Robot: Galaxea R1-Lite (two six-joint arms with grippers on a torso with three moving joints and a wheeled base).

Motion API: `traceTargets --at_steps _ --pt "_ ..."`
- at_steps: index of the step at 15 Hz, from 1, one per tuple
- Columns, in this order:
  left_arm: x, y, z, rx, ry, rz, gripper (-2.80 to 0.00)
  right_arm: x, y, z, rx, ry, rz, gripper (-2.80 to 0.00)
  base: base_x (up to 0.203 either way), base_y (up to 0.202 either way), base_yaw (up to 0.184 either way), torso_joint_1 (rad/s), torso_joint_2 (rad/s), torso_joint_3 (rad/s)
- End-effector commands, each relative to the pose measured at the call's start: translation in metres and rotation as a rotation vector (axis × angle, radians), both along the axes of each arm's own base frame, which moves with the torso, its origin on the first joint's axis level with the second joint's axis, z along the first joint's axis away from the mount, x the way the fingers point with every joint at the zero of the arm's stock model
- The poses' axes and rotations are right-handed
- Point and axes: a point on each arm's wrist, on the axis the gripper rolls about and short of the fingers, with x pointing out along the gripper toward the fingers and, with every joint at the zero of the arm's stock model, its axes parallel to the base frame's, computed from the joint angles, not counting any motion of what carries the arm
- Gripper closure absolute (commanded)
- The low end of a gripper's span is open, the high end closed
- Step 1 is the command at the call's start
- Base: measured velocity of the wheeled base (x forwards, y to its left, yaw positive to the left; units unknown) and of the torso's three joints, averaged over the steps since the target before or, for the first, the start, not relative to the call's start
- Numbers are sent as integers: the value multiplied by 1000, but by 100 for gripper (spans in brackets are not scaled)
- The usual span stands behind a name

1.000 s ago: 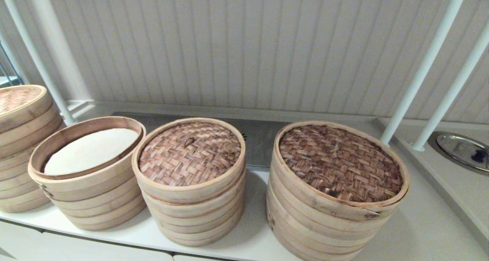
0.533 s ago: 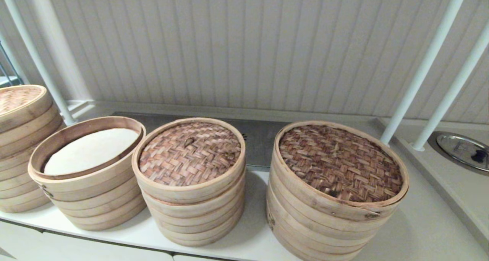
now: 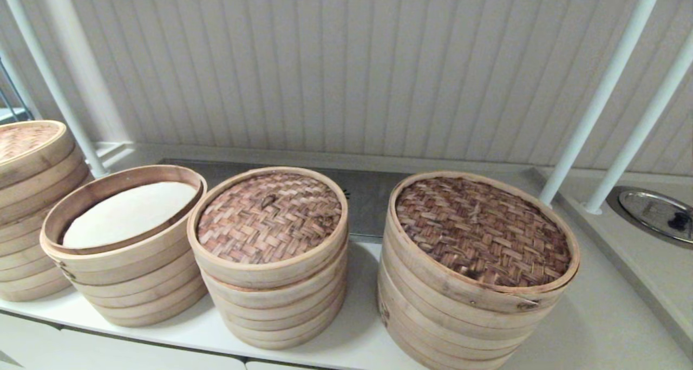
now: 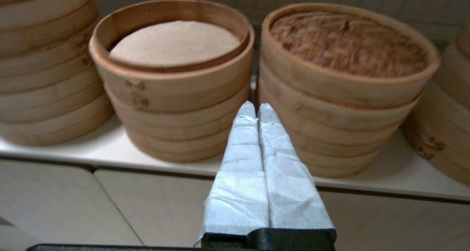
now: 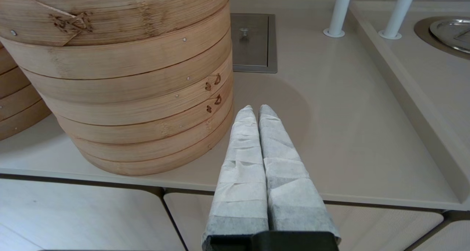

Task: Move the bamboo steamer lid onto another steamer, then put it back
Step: Pick up the steamer

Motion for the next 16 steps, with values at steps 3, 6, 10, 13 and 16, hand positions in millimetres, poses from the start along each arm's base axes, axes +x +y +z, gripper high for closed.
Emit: traceTargets --at_steps 3,6,10,13,16 --pt "53 -1 45 -11 136 -58 0 0 0 -1 0 4 0 0 0 0 0 0 0 0" --pt "92 -1 69 -21 214 -77 0 0 0 -1 0 4 0 0 0 0 0 0 0 0" --pt "138 -5 90 -94 332 -196 0 0 0 -1 0 4 0 0 0 0 0 0 0 0" --pt "182 -15 81 -106 462 -261 0 0 0 -1 0 3 0 0 0 0 0 0 0 0" --pt "228 -31 66 -94 579 -308 0 0 0 -1 0 4 0 0 0 0 0 0 0 0"
